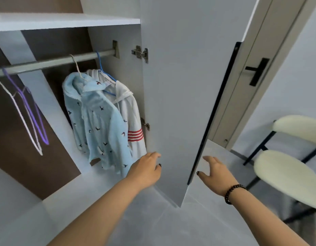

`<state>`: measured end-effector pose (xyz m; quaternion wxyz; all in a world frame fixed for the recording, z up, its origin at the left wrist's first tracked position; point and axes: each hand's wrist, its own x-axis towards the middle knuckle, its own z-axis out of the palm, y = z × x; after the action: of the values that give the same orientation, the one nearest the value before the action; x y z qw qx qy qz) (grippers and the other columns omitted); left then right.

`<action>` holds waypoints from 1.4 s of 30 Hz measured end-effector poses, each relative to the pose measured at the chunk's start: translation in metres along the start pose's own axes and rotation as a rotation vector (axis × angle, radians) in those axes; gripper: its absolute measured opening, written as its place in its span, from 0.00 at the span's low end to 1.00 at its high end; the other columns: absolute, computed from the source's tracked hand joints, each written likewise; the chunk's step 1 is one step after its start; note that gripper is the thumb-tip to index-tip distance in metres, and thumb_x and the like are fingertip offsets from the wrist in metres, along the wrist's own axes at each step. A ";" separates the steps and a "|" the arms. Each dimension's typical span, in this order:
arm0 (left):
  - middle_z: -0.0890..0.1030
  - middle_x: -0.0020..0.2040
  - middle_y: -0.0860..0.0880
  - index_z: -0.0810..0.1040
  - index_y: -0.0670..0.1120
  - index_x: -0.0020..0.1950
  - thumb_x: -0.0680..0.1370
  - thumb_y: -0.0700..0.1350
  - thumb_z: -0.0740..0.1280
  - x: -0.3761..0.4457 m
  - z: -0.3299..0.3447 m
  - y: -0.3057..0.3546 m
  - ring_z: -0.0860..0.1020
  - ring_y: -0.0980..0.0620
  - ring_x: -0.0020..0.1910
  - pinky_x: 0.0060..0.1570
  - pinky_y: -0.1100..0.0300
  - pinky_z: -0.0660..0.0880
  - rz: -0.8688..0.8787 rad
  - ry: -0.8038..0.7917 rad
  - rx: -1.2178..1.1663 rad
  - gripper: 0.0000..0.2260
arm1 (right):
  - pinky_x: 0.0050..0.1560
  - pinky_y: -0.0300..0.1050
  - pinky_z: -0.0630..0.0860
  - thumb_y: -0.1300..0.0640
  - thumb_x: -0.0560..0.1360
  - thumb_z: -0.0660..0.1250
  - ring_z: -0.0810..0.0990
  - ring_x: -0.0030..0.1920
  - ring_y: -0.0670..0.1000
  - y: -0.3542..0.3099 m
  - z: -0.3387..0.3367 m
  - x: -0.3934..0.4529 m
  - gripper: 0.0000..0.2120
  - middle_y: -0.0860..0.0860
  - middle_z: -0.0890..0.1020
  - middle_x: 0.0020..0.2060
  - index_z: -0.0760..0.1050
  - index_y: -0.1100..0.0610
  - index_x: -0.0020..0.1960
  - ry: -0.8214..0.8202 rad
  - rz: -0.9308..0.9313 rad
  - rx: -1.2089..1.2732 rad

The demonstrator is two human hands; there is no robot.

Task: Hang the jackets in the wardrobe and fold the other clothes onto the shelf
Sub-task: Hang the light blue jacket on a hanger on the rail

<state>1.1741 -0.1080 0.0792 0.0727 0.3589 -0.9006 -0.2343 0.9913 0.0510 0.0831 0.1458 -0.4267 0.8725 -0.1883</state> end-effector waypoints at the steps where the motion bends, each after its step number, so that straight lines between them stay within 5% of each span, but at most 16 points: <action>1: 0.69 0.72 0.53 0.66 0.51 0.72 0.80 0.47 0.58 0.003 0.006 0.011 0.73 0.50 0.64 0.57 0.57 0.70 0.030 -0.011 0.005 0.19 | 0.64 0.43 0.67 0.49 0.77 0.65 0.70 0.67 0.52 0.010 -0.005 -0.007 0.29 0.52 0.67 0.70 0.61 0.56 0.73 0.017 0.020 0.011; 8: 0.73 0.68 0.51 0.68 0.52 0.70 0.80 0.46 0.58 0.008 0.066 0.107 0.76 0.49 0.58 0.49 0.60 0.69 0.208 -0.137 -0.013 0.18 | 0.64 0.43 0.67 0.48 0.77 0.64 0.69 0.67 0.51 0.099 -0.033 -0.067 0.28 0.51 0.66 0.70 0.61 0.55 0.73 0.079 0.214 0.064; 24: 0.74 0.65 0.52 0.70 0.52 0.69 0.80 0.46 0.59 -0.025 0.234 0.387 0.76 0.52 0.51 0.52 0.58 0.73 0.455 -0.378 -0.066 0.17 | 0.67 0.42 0.65 0.51 0.77 0.64 0.67 0.69 0.50 0.347 -0.127 -0.235 0.26 0.51 0.66 0.70 0.62 0.55 0.72 0.147 0.542 0.115; 33: 0.71 0.68 0.55 0.69 0.54 0.69 0.79 0.46 0.59 -0.031 0.294 0.499 0.74 0.52 0.58 0.58 0.52 0.74 0.593 -0.530 -0.078 0.17 | 0.66 0.37 0.61 0.53 0.78 0.63 0.67 0.68 0.49 0.429 -0.163 -0.285 0.24 0.52 0.67 0.69 0.63 0.56 0.72 0.224 0.679 0.173; 42: 0.73 0.68 0.52 0.71 0.52 0.69 0.79 0.44 0.61 0.028 0.341 0.558 0.71 0.52 0.66 0.65 0.54 0.70 0.684 -0.628 -0.090 0.18 | 0.63 0.37 0.64 0.55 0.77 0.62 0.70 0.65 0.49 0.493 -0.175 -0.246 0.22 0.52 0.67 0.68 0.64 0.55 0.70 0.227 0.777 0.215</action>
<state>0.7098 0.3523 0.0427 -0.1150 -0.0507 -0.9346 -0.3329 0.7247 0.5616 0.0384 0.1525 -0.0249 0.9544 -0.2553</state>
